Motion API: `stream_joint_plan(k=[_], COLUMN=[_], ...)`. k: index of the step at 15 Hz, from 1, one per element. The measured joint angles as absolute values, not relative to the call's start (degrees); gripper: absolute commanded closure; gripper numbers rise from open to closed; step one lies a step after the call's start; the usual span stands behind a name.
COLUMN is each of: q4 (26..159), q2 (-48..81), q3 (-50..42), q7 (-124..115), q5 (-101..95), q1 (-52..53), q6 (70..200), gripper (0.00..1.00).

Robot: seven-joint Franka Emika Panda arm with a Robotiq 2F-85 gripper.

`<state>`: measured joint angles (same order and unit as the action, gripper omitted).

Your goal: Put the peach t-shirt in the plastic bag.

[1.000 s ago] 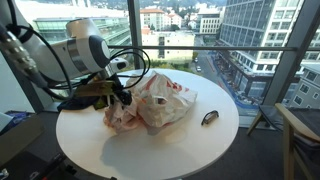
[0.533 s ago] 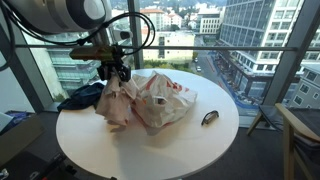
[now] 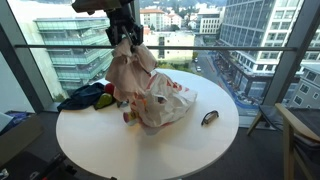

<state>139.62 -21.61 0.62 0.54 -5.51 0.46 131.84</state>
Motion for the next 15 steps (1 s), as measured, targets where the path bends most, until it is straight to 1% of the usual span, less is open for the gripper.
stream_joint_plan(k=[4,9,11,15], q4=[138.57,138.43,138.33,138.46], q2=[-18.04,-10.18,-7.73,-4.34], q3=[0.43,0.87,1.27,1.51], q7=[0.42,-0.48,-1.86,-3.19], q5=[-5.64,-6.76,-8.91,-10.31], q1=[-1.11,-1.19,-1.18,-1.03], q6=[134.23,142.57,145.75,148.6], gripper=[0.88,0.87,0.89,0.88])
